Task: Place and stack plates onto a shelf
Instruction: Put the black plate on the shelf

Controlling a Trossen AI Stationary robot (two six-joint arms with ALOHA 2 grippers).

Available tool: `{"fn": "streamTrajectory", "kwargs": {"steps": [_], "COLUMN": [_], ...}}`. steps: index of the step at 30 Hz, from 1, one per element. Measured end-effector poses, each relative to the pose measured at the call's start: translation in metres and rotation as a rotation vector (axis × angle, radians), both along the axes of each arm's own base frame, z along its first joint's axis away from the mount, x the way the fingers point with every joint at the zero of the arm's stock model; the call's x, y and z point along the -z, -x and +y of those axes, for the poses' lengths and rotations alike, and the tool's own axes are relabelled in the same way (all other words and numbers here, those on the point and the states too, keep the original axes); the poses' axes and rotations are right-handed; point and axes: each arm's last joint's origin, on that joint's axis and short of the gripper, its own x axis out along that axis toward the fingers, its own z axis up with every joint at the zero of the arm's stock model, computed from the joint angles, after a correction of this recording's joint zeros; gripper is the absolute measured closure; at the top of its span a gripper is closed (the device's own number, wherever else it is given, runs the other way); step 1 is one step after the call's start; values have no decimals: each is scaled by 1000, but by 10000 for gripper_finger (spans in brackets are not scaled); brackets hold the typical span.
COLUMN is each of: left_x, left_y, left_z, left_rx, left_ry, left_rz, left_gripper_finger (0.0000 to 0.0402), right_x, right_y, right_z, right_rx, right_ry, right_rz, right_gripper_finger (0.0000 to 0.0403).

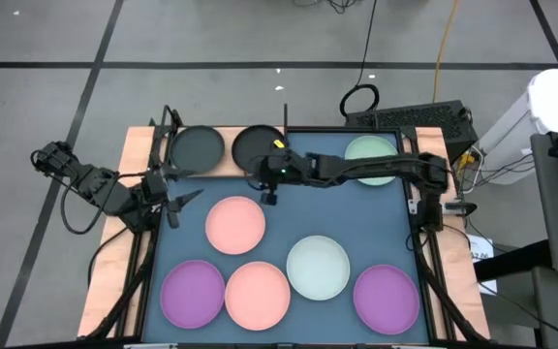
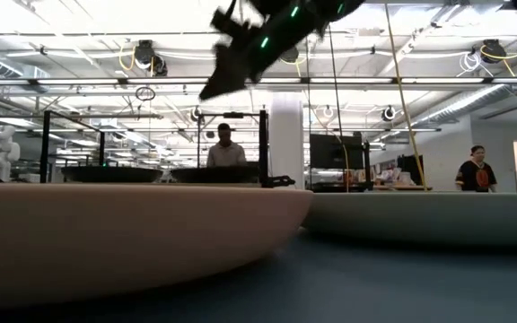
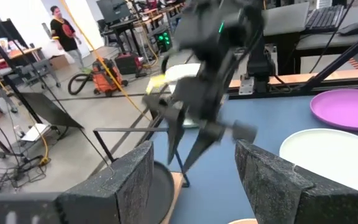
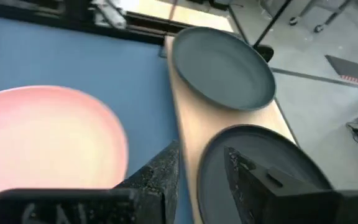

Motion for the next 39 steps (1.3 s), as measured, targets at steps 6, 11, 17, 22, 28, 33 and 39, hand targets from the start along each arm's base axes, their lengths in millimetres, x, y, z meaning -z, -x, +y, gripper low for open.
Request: {"fn": "streamTrajectory", "kwargs": {"steps": [6,11,17,22,28,33,39], "left_x": [1,4,11,14,17,23,53], "left_y": [0,-5,-18,-28,-34,-37,-41], "left_z": [0,-4,-9,-8,2,11,31], "left_rx": [4,20,1,-39,-121,-173,-313], "left_ry": [39,57,34,14,-24,-37,-28], "left_rz": [-2,14,60,86,116,169,239], "left_gripper_finger": [170,170,170,170,170,170,184], "right_x": [-48,-37,9,33,51,63,80], "right_y": [60,121,173,188,180,168,164], "right_z": [26,38,29,6,-19,-37,-52], "right_rx": [-23,-30,71,179,203,181,226], "right_ry": [-42,-58,-16,-35,-102,-120,-158], "right_rz": [-53,-187,-295,-251,-233,-300,-282], "right_gripper_finger": [306,321,354,398,401,402,402]}}
